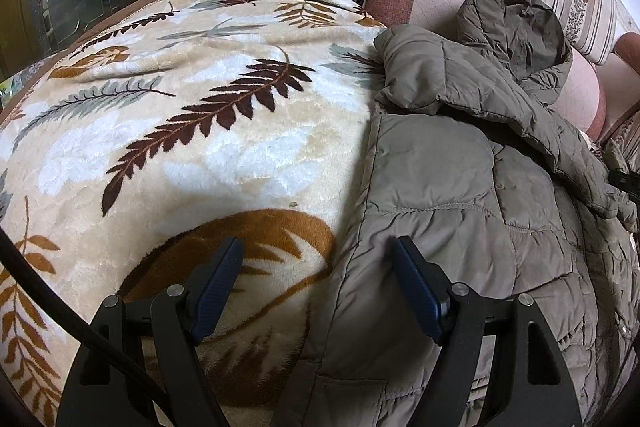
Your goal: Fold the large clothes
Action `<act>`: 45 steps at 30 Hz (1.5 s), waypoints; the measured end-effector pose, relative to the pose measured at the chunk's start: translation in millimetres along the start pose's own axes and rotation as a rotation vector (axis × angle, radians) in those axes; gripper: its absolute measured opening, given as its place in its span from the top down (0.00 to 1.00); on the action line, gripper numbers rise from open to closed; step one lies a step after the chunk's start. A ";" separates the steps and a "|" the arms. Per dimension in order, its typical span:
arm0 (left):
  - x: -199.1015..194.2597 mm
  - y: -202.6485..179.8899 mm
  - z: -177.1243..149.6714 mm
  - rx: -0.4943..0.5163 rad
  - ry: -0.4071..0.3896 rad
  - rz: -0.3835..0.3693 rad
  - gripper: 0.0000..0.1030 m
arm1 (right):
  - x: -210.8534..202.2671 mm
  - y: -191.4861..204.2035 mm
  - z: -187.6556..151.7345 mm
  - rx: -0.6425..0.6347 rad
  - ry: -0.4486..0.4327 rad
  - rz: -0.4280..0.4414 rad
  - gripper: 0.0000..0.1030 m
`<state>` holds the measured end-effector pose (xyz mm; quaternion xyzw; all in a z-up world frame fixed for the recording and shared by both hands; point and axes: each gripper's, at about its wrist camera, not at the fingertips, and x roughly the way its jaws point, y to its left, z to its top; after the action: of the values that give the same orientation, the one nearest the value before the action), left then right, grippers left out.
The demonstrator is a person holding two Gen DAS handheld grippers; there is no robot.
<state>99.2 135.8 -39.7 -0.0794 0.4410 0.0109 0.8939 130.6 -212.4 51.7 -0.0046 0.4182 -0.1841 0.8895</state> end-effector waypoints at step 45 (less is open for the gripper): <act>-22.1 -63.2 -47.8 0.139 -0.059 0.020 0.12 | 67.5 -392.1 -40.3 0.646 0.098 -0.118 0.21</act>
<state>53.7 67.3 -42.4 -0.0123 0.4148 -0.0083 0.9098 13.0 -594.4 38.9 0.2626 0.3797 -0.3583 0.8115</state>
